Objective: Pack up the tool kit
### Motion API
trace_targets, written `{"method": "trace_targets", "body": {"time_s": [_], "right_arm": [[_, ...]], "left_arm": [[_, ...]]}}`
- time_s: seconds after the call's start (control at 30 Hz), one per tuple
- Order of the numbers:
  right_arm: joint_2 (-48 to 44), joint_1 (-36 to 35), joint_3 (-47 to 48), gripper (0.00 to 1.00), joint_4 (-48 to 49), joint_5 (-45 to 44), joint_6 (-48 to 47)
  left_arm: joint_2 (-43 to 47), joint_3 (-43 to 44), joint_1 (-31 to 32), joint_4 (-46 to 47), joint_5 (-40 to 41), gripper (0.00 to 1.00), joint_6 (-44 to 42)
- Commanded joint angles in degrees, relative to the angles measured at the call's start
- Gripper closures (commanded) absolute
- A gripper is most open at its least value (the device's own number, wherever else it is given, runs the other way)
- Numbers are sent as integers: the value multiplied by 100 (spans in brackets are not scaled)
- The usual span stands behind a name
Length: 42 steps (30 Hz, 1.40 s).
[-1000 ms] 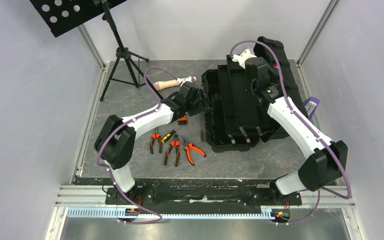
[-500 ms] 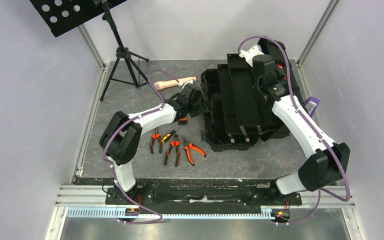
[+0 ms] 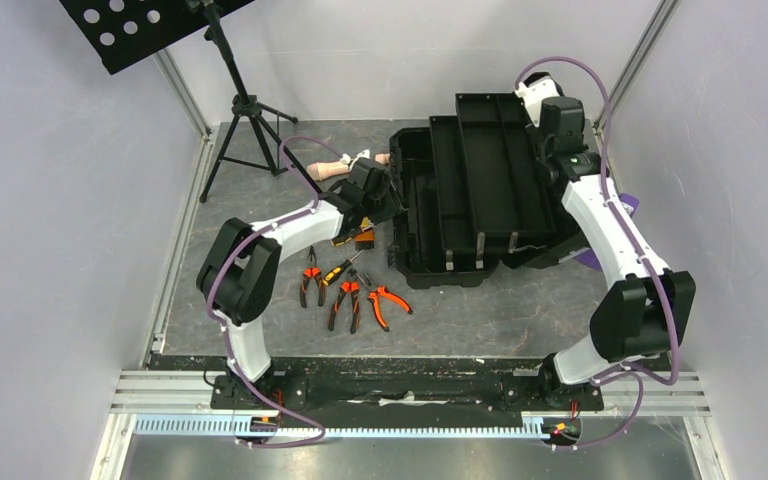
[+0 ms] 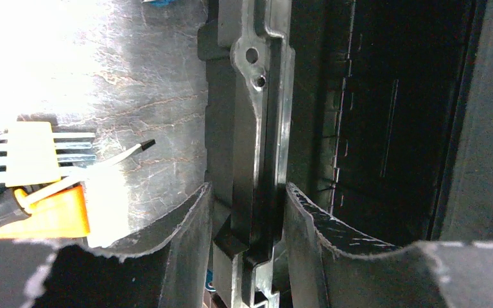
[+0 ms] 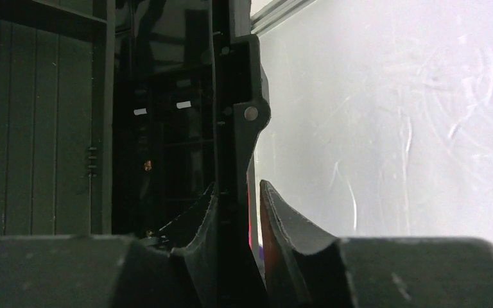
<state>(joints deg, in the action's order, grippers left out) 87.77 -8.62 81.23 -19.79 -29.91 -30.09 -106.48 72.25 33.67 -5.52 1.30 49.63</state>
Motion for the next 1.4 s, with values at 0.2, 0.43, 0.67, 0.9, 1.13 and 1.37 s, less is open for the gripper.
{"method": "trace_targets", "body": {"time_s": [0.2, 0.43, 0.67, 0.9, 1.13, 1.37], "right_arm": [[190, 278, 115, 57, 736, 526, 1096], [-4, 291, 346, 40, 577, 480, 1207], [-497, 289, 516, 30, 259, 716, 1575], [-1457, 291, 43, 19, 99, 1582, 2318], [-2668, 295, -1032, 16, 96, 2013, 2882], [-3483, 291, -1932, 16, 171, 2727, 3465]], "left_arm": [[-214, -329, -39, -183, -104, 56, -12], [-123, -539, -34, -13, -375, 62, 227], [-77, -698, -12, 50, -462, 63, 361], [49, -818, 121, 103, -534, 63, 490], [390, -1237, 21, 104, -205, 64, 535], [625, -1543, -101, 34, -11, 65, 487]]}}
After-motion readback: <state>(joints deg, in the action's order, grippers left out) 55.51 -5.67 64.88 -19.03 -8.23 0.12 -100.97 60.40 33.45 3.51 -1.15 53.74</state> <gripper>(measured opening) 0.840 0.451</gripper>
